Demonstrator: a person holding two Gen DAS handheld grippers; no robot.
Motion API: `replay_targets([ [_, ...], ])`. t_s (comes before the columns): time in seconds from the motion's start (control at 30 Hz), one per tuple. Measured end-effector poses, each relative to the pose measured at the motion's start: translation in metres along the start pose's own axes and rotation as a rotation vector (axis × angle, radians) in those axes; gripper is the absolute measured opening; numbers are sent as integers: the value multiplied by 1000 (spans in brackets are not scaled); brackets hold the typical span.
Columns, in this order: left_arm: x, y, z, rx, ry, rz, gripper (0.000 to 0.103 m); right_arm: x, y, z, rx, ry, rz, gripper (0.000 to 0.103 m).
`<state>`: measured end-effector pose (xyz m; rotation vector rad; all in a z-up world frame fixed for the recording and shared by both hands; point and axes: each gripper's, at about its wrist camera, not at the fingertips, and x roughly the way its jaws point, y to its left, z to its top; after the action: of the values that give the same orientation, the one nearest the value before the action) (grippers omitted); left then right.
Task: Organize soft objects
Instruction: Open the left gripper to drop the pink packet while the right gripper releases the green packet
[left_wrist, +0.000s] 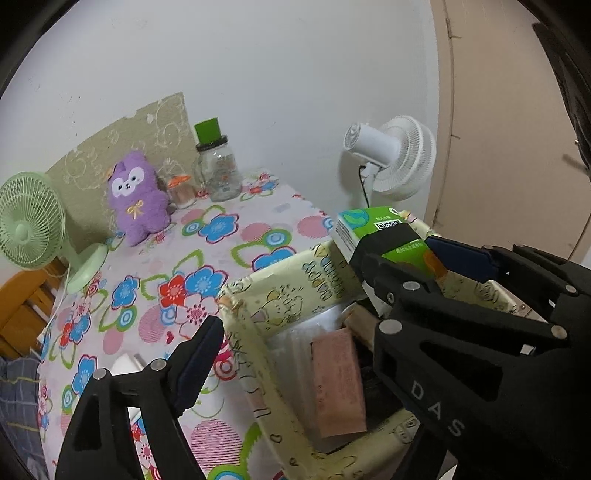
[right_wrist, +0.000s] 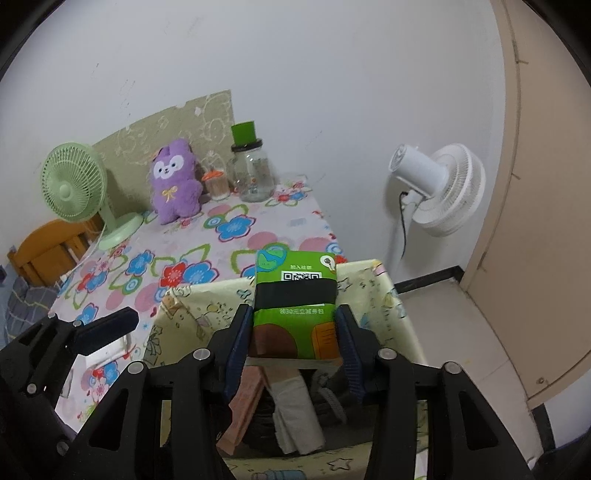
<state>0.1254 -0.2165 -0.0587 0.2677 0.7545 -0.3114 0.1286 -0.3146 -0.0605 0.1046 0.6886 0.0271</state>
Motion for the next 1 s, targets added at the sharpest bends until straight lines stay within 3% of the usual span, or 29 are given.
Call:
replay_targets([
  [0.03,1,1,-1,-1,6,2,86,2,2,-1,-2,10,5,51],
  [0.2,3,5,-2,-1,14,5,90,2,8,-2,-9,7,5,74],
  [0.27,1,6,-3,-2,12,3,92,0,9,-2,-5,-2,4,77],
  [0.83,-26,29,-15,-44,-20,31,100,-23,39,-6,-39,-31,-2,80],
  [1.0,-35,37,-20,-55,-36,34,100,-32,49,-8,-50,-47,-4,88],
])
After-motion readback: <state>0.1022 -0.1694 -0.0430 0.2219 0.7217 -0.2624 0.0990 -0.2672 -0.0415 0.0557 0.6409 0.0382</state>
